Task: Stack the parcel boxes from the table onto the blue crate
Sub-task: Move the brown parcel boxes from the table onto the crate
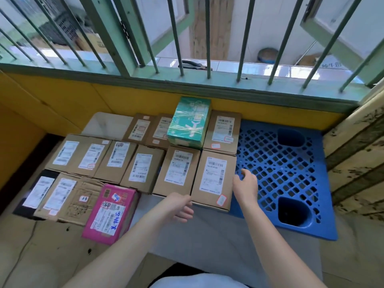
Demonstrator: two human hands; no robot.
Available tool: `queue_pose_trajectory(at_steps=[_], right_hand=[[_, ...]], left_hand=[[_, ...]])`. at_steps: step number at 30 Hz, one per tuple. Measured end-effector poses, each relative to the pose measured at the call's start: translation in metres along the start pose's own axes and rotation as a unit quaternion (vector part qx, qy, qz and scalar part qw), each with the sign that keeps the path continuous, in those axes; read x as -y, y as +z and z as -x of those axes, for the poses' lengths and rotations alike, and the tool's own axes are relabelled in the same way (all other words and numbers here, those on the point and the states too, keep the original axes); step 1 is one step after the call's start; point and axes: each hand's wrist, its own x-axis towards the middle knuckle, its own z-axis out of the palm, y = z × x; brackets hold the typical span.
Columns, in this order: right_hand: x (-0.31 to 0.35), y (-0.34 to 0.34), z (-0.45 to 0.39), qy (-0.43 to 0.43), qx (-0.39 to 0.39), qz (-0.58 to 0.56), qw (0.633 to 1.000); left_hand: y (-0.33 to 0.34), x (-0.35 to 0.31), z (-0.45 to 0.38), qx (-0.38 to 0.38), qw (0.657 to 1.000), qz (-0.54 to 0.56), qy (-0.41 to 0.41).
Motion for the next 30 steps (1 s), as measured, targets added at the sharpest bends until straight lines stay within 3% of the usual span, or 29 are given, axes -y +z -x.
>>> queue_pose_trajectory(at_steps=[8,13,17,22,26,30], right_hand=[[0.099,0.045,0.027,-0.212,-0.053,-0.072,0.973],[0.171,0.104,0.042,-0.252,0.018,-0.106,0.962],[0.215,0.179,0.034,-0.194,0.119,-0.107,0.968],[0.256,0.294,-0.019,-0.03,0.184,-0.097,0.978],[0.263,0.354,-0.058,0.129,0.183,-0.144,0.964],[0.262,0.38,-0.077,0.187,0.17,-0.186,0.949]], left_hand=[[-0.1,-0.023,-0.005,-0.146,0.975,0.069,0.154],[-0.187,-0.034,-0.03,-0.195,0.957,0.043,0.212],[-0.262,-0.046,-0.077,-0.21,0.952,0.025,0.22],[-0.337,-0.069,-0.139,-0.21,0.959,0.006,0.189],[-0.377,-0.083,-0.188,-0.203,0.962,-0.045,0.179],[-0.397,-0.086,-0.234,-0.17,0.97,-0.076,0.158]])
